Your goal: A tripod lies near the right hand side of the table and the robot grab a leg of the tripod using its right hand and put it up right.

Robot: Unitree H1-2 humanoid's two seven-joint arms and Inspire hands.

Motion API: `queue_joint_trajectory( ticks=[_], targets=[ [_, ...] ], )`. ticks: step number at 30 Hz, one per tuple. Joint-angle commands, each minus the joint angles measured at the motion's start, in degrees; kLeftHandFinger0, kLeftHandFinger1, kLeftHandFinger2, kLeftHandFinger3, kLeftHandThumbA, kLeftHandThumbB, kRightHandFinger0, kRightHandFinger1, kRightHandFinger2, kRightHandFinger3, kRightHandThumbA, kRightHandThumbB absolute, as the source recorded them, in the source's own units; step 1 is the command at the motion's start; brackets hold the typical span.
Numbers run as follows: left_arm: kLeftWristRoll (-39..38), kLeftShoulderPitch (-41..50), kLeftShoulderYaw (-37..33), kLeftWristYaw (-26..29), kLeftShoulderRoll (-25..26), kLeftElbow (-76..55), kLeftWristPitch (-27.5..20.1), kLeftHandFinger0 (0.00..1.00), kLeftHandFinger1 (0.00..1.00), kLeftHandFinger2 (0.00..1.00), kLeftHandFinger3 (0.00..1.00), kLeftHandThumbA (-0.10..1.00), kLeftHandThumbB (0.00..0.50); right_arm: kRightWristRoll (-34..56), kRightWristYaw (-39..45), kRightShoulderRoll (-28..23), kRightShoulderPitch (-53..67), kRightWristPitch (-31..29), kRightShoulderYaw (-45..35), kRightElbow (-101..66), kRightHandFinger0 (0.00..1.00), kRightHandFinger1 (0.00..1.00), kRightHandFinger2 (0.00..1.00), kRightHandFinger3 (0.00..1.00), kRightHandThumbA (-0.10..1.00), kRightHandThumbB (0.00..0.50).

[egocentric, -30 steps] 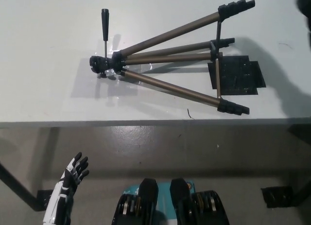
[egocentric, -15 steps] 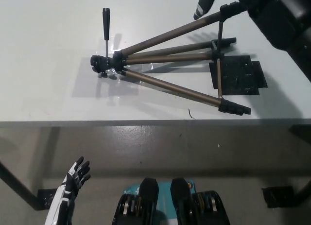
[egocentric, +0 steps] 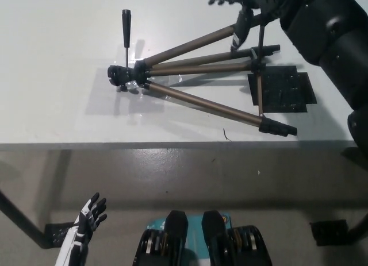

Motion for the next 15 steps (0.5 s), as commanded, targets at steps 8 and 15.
queue_joint_trajectory(
  ticks=[8, 15],
  targets=[
    [-0.2, 0.1, -0.1, -1.1, 1.2, -1.3, -2.4, 1.00, 1.00, 1.00, 1.00, 1.00, 0.255, -5.5, -7.1, 1.8, 0.7, -2.9, 2.3, 6.9, 1.00, 1.00, 1.00, 1.00, 0.76, 0.500],
    [-0.6, -0.3, -0.2, -1.6, 1.7, -1.4, -2.1, 1.00, 1.00, 1.00, 1.00, 1.00, 0.268, -13.7, -40.2, -0.2, 5.8, -9.8, 6.1, 4.4, 0.04, 0.09, 0.23, 0.35, -0.10, 0.256]
  ],
)
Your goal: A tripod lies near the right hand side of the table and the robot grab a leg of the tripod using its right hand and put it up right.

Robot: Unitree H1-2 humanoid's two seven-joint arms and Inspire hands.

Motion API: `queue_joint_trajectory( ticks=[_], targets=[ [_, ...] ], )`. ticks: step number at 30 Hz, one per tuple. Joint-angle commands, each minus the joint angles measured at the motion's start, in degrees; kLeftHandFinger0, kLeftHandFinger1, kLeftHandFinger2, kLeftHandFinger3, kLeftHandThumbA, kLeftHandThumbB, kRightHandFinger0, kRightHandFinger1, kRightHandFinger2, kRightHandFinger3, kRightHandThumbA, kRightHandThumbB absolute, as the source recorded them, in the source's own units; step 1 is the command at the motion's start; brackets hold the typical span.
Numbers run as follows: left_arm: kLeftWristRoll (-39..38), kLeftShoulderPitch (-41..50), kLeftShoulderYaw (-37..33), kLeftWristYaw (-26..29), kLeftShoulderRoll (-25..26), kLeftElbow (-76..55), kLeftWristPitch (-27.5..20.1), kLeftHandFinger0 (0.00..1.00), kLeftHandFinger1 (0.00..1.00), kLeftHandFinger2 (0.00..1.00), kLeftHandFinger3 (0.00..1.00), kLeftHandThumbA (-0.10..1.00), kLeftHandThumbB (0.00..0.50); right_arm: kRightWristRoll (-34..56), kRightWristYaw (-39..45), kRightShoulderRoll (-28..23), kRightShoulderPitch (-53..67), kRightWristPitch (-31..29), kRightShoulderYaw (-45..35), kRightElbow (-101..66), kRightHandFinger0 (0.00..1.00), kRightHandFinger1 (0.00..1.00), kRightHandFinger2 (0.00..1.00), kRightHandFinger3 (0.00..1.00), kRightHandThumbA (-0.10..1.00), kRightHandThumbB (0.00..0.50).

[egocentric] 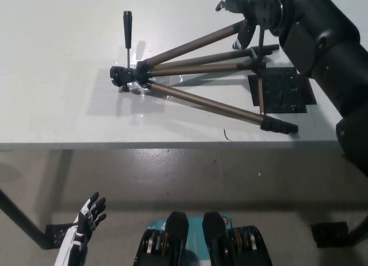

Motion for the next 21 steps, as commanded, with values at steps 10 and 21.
queue_joint_trajectory(
  ticks=[10, 21],
  targets=[
    [0.9, 0.3, -0.5, -1.2, 1.4, -1.8, -2.2, 1.00, 1.00, 1.00, 1.00, 1.00, 0.260, -12.7, -44.4, -4.1, 6.0, -12.4, 5.3, -1.0, 0.00, 0.02, 0.47, 0.37, -0.10, 0.226],
    [0.4, 0.3, -1.0, -2.1, 1.8, -2.1, -1.6, 1.00, 1.00, 1.00, 1.00, 1.00, 0.261, -3.2, -47.5, -4.5, 6.9, -16.4, -5.6, -2.0, 0.00, 0.27, 0.78, 0.75, -0.10, 0.120]
  ],
)
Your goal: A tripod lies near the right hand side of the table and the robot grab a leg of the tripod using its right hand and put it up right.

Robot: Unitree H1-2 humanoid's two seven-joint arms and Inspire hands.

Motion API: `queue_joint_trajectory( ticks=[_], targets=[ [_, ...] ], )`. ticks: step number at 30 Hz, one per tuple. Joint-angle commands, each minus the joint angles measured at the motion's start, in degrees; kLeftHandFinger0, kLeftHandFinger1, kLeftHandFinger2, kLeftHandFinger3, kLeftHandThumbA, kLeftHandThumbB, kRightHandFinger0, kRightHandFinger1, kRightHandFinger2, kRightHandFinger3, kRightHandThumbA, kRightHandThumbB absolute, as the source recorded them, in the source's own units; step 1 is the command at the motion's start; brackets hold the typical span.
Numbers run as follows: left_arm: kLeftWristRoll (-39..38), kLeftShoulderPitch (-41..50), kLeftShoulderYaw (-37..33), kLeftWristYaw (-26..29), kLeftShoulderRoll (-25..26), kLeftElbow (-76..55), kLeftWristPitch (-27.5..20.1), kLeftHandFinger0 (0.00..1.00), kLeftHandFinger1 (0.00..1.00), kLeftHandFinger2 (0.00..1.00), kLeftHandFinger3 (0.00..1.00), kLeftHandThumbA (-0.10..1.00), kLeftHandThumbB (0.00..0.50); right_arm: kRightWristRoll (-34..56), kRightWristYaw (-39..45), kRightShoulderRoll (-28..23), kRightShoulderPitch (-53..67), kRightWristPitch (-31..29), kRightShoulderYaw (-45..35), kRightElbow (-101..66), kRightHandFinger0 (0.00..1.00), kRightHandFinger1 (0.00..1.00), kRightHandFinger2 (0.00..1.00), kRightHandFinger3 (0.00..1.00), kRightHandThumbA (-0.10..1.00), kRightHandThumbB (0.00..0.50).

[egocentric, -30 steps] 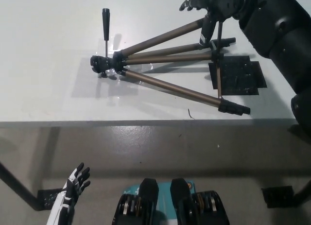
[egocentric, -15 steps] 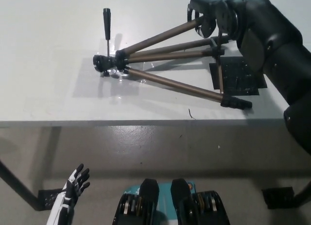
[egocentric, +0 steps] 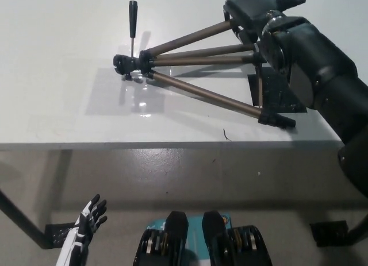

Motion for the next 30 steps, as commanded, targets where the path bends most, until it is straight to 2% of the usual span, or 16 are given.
queue_joint_trajectory(
  ticks=[1, 2, 4, 5, 6, 7, 8, 12, 14, 17, 20, 22, 26, 27, 29, 30],
  targets=[
    [0.7, 0.3, -0.8, -1.9, 1.8, -2.8, -1.9, 1.00, 1.00, 1.00, 1.00, 1.00, 0.264, 5.9, -21.4, -3.7, 0.6, -10.5, -10.6, -2.0, 0.00, 0.26, 0.76, 0.78, -0.10, 0.095],
    [0.8, 0.3, -0.9, -1.9, 1.8, -2.8, -1.9, 1.00, 1.00, 1.00, 1.00, 1.00, 0.263, 6.6, -21.1, -3.7, 0.5, -10.6, -11.6, -2.0, 0.00, 0.26, 0.76, 0.78, -0.10, 0.094],
    [0.6, 0.4, -1.0, -2.0, 1.9, -3.0, -1.6, 1.00, 1.00, 1.00, 1.00, 1.00, 0.269, 9.7, -21.2, -3.7, -0.3, -12.0, -16.2, -2.4, 0.00, 0.20, 0.66, 0.62, -0.10, 0.086],
    [0.8, 0.5, -1.0, -1.9, 1.9, -3.1, -1.2, 1.00, 1.00, 1.00, 1.00, 1.00, 0.276, 11.4, -20.6, -3.6, -0.6, -12.0, -18.9, -2.8, 0.00, 0.19, 0.65, 0.59, -0.10, 0.052],
    [0.7, 0.4, -1.1, -1.9, 1.9, -2.9, -1.4, 1.00, 1.00, 1.00, 1.00, 1.00, 0.277, 13.1, -20.7, -3.5, -1.0, -12.3, -21.5, -3.2, 0.00, 0.19, 0.66, 0.62, -0.10, 0.059],
    [0.6, 0.4, -1.1, -1.8, 1.9, -2.9, -1.5, 1.00, 1.00, 1.00, 1.00, 1.00, 0.278, 12.4, -20.5, -3.3, -1.0, -12.6, -22.8, -3.2, 0.00, 0.23, 0.72, 0.76, -0.10, 0.012],
    [0.9, 0.5, -1.2, -1.7, 1.9, -3.1, -1.3, 1.00, 1.00, 1.00, 1.00, 1.00, 0.279, 13.1, -21.4, -3.3, -1.7, -12.4, -24.6, -3.4, 0.00, 0.23, 0.67, 0.70, -0.10, 0.083],
    [0.7, 0.6, -1.5, -2.0, 2.1, -2.6, -1.7, 1.00, 1.00, 1.00, 1.00, 1.00, 0.244, 16.5, -22.3, -3.0, -3.5, -11.9, -33.5, -4.1, 0.00, 0.27, 0.70, 0.75, -0.10, 0.064],
    [0.9, 0.7, -1.6, -1.9, 2.2, -2.5, -1.7, 1.00, 1.00, 1.00, 1.00, 1.00, 0.243, 17.5, -23.1, -2.9, -4.4, -12.2, -37.4, -4.2, 0.00, 0.23, 0.64, 0.62, -0.10, 0.075],
    [1.2, 0.6, -1.8, -1.8, 2.3, -2.3, -1.6, 1.00, 1.00, 1.00, 1.00, 1.00, 0.251, 19.4, -23.3, -2.8, -5.3, -10.2, -42.8, -5.6, 0.00, 0.14, 0.55, 0.56, -0.10, 0.093],
    [1.0, 1.1, -1.9, -1.7, 2.0, -2.6, -1.6, 1.00, 1.00, 1.00, 1.00, 1.00, 0.242, 21.4, -22.9, -2.3, -5.1, -8.4, -47.9, -6.9, 0.00, 0.05, 0.43, 0.36, -0.10, 0.108],
    [0.9, 1.3, -1.9, -1.6, 2.0, -2.4, -2.0, 1.00, 1.00, 1.00, 1.00, 1.00, 0.230, 21.5, -23.0, -1.9, -4.8, -7.8, -49.6, -6.7, 0.00, 0.05, 0.43, 0.27, -0.09, 0.104],
    [1.7, 1.0, -1.8, -1.0, 1.8, -1.6, -3.4, 1.00, 1.00, 1.00, 1.00, 1.00, 0.211, 22.4, -22.5, -0.6, -3.6, -9.1, -52.6, -7.4, 0.00, 0.07, 0.49, 0.27, -0.10, 0.095],
    [1.5, 0.8, -1.8, -1.0, 1.7, -1.6, -3.2, 1.00, 1.00, 1.00, 1.00, 1.00, 0.224, 22.2, -23.0, -0.1, -3.0, -9.3, -52.8, -8.0, 0.00, 0.05, 0.46, 0.45, -0.10, 0.083],
    [1.0, 0.5, -1.7, -1.1, 1.5, -2.2, -2.3, 1.00, 1.00, 1.00, 1.00, 1.00, 0.234, 23.0, -23.2, 0.7, -2.3, -11.0, -53.6, -7.3, 0.00, 0.01, 0.39, 0.13, -0.10, 0.083],
    [1.1, 0.7, -1.7, -1.0, 1.5, -2.3, -2.3, 1.00, 1.00, 1.00, 1.00, 1.00, 0.232, 23.2, -23.1, 0.9, -2.0, -11.2, -53.7, -7.3, 0.00, 0.00, 0.37, 0.08, -0.10, 0.083]
  ],
)
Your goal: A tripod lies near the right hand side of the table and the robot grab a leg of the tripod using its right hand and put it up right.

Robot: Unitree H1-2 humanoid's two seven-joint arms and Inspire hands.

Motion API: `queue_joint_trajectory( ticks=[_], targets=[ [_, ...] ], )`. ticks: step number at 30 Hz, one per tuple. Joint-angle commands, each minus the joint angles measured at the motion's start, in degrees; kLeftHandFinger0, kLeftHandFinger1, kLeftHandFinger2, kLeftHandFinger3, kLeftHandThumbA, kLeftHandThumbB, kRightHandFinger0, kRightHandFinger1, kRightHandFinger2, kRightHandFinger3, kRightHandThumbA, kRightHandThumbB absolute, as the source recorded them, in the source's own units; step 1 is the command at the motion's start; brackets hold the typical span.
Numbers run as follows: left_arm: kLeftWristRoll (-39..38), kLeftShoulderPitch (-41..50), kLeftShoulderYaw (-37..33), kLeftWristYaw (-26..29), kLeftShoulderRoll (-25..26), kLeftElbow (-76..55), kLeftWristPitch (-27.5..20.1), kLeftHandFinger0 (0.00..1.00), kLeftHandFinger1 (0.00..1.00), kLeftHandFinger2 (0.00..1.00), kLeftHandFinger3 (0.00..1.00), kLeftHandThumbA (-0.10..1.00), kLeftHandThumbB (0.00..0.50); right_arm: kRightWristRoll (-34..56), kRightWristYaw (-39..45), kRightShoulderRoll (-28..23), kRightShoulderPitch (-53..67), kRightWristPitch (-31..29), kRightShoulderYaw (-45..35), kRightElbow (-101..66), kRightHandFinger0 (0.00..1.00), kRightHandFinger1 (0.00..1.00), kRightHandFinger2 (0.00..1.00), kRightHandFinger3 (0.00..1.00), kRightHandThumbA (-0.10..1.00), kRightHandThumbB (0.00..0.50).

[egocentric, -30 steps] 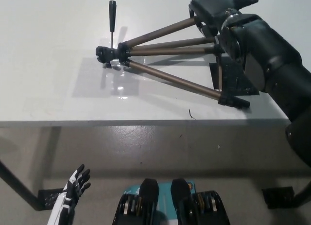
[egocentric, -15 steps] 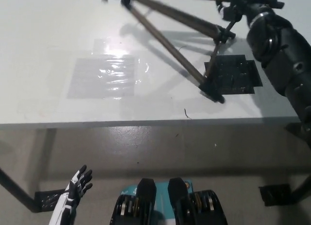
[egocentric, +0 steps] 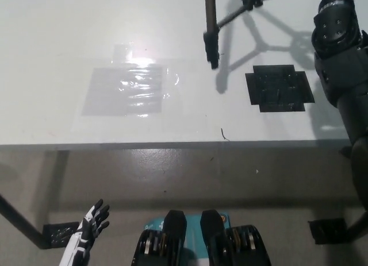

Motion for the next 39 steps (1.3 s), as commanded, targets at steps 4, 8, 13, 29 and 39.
queue_joint_trajectory(
  ticks=[4, 8, 13, 29, 39],
  targets=[
    [0.7, 0.0, -0.5, -1.0, 0.6, -2.0, -2.6, 1.00, 1.00, 1.00, 1.00, 1.00, 0.199, 9.1, -3.9, 2.9, -2.6, -6.7, -3.9, -3.1, 0.00, 0.00, 0.32, 0.00, -0.10, 0.099],
    [0.5, 0.1, -0.4, -1.0, 0.7, -1.7, -2.8, 1.00, 1.00, 1.00, 1.00, 1.00, 0.207, 8.5, -4.6, 4.5, -0.1, -9.5, -2.4, -1.8, 0.00, 0.00, 0.30, 0.03, -0.10, 0.101],
    [1.2, 0.8, -0.2, -0.5, 0.6, -2.1, -3.2, 1.00, 1.00, 1.00, 1.00, 1.00, 0.205, 8.0, -6.5, 7.4, 2.5, -12.1, -0.8, 1.2, 0.00, 0.00, 0.31, 0.11, -0.10, 0.105],
    [0.3, 0.7, 0.0, -0.9, 0.4, -0.3, -6.1, 1.00, 1.00, 1.00, 1.00, 1.00, 0.226, 9.3, -11.0, 13.5, 11.4, -18.3, 2.4, 8.3, 0.00, 0.00, 0.34, 0.28, -0.10, 0.104],
    [0.2, 0.7, 0.4, -0.5, 0.3, -0.9, -5.0, 1.00, 1.00, 1.00, 1.00, 1.00, 0.232, 11.2, -7.7, 12.1, 11.9, -18.1, 2.5, 9.8, 0.05, 0.24, 0.60, 0.58, 0.02, 0.151]
  ],
)
